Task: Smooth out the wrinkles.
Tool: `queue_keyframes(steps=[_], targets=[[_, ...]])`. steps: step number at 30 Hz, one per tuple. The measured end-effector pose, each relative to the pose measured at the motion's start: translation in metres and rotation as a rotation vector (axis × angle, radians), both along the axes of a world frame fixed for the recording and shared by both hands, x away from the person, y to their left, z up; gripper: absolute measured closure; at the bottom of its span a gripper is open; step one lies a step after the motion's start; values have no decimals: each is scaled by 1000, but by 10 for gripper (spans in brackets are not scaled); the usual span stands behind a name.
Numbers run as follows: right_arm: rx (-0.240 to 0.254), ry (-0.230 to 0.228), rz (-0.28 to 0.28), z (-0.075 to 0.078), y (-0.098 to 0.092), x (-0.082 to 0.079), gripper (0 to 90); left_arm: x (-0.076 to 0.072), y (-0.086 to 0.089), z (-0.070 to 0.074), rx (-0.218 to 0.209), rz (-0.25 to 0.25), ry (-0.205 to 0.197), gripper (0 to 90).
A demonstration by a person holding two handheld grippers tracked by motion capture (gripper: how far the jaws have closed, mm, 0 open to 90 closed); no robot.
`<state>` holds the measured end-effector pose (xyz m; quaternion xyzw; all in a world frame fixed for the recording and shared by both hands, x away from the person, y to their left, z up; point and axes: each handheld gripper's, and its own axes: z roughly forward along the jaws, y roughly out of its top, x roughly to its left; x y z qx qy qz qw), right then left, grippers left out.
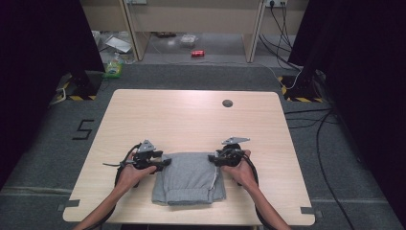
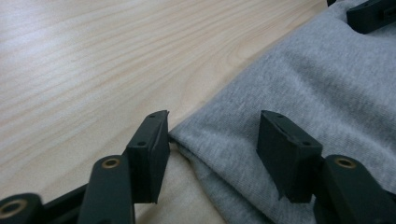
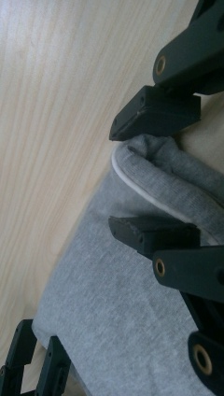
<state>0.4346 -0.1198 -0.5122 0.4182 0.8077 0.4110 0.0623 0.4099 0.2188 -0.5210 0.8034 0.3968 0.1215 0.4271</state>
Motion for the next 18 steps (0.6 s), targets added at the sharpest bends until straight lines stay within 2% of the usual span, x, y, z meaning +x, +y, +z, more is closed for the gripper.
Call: queue_keyframes(steps=[6,10,14,18], targets=[[2,1,-2,0,-1,-2,604,-3,2,-1,-38,-2,21,645],[3,-10,-22,1,1,-5,666,-5,1,0,-39,-3,15,739],[0,-21,-33,3,2,-6,700,-4,2,0,-44,-1,15,774],[3,-25,-37,4,2,-3,715,-1,0,2,-19,-5,13,787]])
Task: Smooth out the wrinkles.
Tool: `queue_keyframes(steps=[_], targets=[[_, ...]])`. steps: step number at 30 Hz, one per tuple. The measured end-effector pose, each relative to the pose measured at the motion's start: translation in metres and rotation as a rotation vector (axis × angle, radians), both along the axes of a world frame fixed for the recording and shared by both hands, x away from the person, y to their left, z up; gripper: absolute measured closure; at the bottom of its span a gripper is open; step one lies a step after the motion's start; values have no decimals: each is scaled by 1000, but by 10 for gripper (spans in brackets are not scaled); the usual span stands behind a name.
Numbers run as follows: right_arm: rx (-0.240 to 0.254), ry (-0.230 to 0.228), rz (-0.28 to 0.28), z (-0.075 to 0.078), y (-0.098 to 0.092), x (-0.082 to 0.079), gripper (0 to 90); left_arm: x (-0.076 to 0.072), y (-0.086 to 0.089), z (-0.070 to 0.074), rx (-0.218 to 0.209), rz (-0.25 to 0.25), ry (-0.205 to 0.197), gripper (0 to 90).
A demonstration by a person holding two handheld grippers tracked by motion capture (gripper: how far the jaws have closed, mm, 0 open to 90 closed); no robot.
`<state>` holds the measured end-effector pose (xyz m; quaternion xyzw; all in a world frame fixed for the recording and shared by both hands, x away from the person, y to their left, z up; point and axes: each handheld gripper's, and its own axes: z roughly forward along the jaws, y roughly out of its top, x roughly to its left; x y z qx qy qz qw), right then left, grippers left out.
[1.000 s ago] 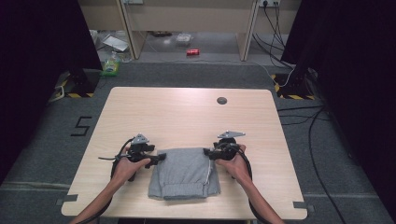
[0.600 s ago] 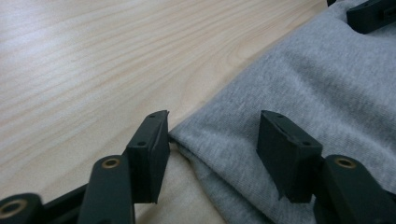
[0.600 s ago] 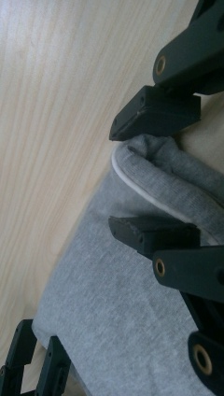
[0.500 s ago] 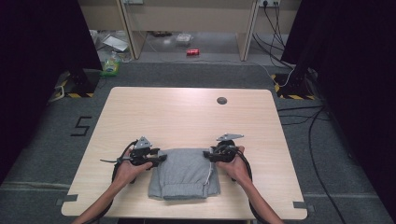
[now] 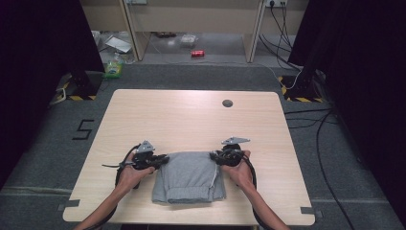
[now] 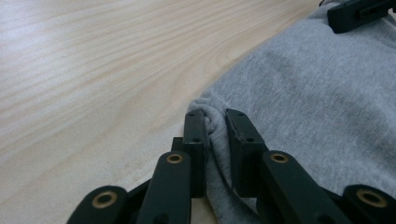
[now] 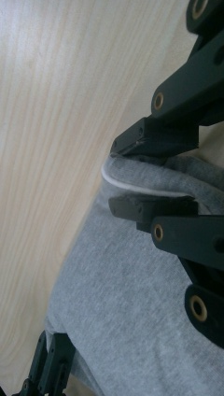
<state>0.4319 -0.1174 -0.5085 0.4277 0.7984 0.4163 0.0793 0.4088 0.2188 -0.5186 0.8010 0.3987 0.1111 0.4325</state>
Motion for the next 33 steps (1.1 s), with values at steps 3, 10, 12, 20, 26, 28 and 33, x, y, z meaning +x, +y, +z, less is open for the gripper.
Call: queue_keyframes(steps=[3,10,12,20,26,28,33], targets=[[2,4,-2,0,0,4,718,4,-1,0,0,4,4,788],[8,1,-28,0,0,24,719,30,-4,2,6,32,17,789],[13,-2,-33,-1,-1,31,719,37,-5,2,4,40,22,788],[15,10,-58,-1,-2,55,719,63,-9,3,14,73,24,788],[30,19,-78,-2,-3,74,717,81,-9,3,5,99,37,786],[34,21,-90,-3,-2,79,718,87,-10,3,4,110,40,786],[25,25,-107,-2,-2,95,717,103,-13,3,4,131,44,786]])
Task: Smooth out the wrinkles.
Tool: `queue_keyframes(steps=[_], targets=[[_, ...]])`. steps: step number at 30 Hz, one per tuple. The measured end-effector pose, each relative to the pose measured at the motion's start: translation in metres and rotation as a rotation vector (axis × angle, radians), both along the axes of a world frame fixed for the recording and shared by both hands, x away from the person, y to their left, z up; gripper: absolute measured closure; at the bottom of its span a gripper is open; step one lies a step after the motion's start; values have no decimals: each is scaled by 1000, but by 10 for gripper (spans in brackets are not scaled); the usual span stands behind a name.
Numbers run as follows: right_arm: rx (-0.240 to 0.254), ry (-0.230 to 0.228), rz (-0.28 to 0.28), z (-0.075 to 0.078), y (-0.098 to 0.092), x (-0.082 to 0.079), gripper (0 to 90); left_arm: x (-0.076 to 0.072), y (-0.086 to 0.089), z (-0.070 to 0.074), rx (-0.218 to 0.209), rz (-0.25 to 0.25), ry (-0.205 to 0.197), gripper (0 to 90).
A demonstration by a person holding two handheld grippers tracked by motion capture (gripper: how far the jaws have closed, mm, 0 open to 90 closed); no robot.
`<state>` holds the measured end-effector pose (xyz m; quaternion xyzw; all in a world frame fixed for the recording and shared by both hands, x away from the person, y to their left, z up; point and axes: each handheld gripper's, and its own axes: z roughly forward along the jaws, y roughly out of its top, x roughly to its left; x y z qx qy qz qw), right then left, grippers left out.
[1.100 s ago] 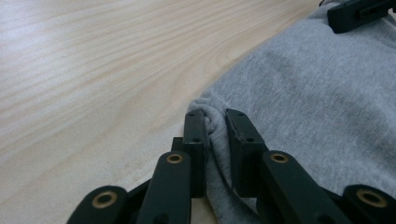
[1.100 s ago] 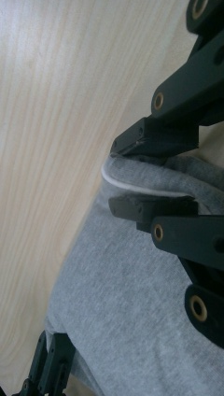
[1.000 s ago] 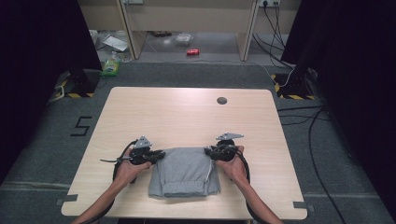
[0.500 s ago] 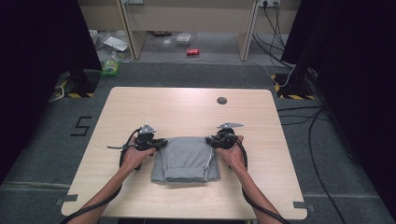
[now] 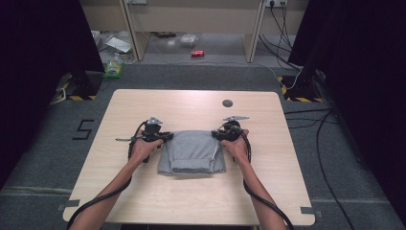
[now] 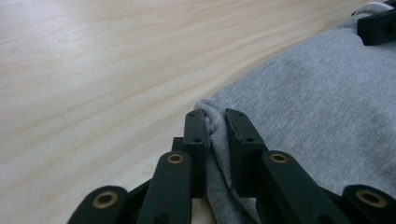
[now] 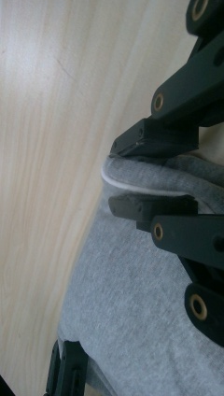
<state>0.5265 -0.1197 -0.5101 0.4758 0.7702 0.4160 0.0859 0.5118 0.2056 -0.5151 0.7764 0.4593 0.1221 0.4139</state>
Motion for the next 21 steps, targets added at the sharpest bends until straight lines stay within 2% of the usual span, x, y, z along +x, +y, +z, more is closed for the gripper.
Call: queue_keyframes(steps=[6,10,12,15,16,18,21], targets=[[-5,-1,-20,0,1,13,713,10,-2,1,11,13,4,783],[-6,1,-22,0,1,16,699,13,0,0,0,17,9,772],[0,-1,-31,-1,0,15,675,13,1,-1,-12,27,12,754],[36,11,-58,-1,-3,13,618,13,5,-3,-45,34,24,724],[52,7,-68,0,-4,13,609,13,7,-4,-63,37,28,719],[49,-9,-71,2,-9,12,590,13,10,-5,-87,40,35,718],[76,-7,-98,4,-16,12,580,13,12,-2,-57,44,34,666]])
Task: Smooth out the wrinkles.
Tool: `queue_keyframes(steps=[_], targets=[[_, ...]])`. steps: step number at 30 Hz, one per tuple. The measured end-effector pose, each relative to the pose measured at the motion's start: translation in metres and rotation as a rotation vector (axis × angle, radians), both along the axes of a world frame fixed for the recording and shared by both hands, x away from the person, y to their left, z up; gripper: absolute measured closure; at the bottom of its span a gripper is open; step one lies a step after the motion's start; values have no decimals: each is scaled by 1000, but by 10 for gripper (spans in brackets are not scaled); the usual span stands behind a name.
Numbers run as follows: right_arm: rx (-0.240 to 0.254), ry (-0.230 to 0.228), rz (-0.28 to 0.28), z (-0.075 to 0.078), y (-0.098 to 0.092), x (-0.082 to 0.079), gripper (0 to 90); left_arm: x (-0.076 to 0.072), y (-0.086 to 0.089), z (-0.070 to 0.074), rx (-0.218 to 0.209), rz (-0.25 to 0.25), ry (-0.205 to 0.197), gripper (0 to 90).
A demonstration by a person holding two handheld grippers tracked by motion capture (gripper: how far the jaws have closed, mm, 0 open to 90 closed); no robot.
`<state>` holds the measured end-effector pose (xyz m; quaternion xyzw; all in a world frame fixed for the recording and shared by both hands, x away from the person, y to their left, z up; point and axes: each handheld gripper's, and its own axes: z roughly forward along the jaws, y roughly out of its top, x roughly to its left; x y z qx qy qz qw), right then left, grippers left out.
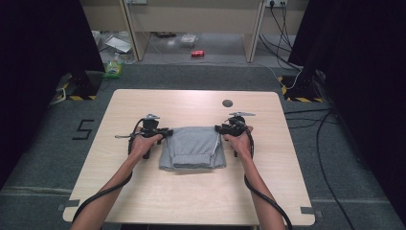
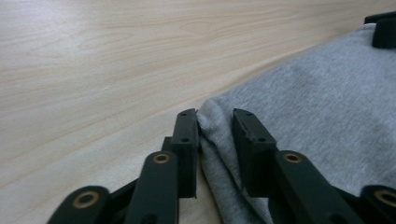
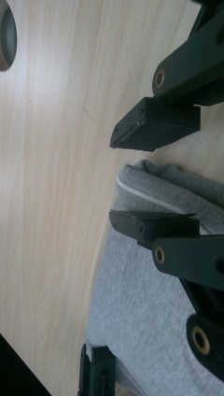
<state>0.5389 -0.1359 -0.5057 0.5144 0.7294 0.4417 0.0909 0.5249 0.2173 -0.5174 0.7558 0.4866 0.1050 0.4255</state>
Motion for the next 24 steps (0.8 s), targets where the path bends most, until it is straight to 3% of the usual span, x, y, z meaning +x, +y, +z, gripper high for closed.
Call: queue_keyframes(steps=[3,7,11,15,20,24], targets=[[55,4,-15,0,-5,-1,573,-1,4,0,-13,11,7,652],[6,-7,-22,1,-10,-5,559,-1,3,1,0,14,4,633],[15,-5,-31,1,-14,-9,528,-3,5,2,1,23,6,599],[23,-23,-22,8,-18,-18,512,-9,13,7,-57,34,8,528],[17,-35,3,18,-24,-34,489,-23,18,15,-66,7,6,449],[-33,-60,26,23,-26,-47,462,-39,21,22,-66,-21,11,384]])
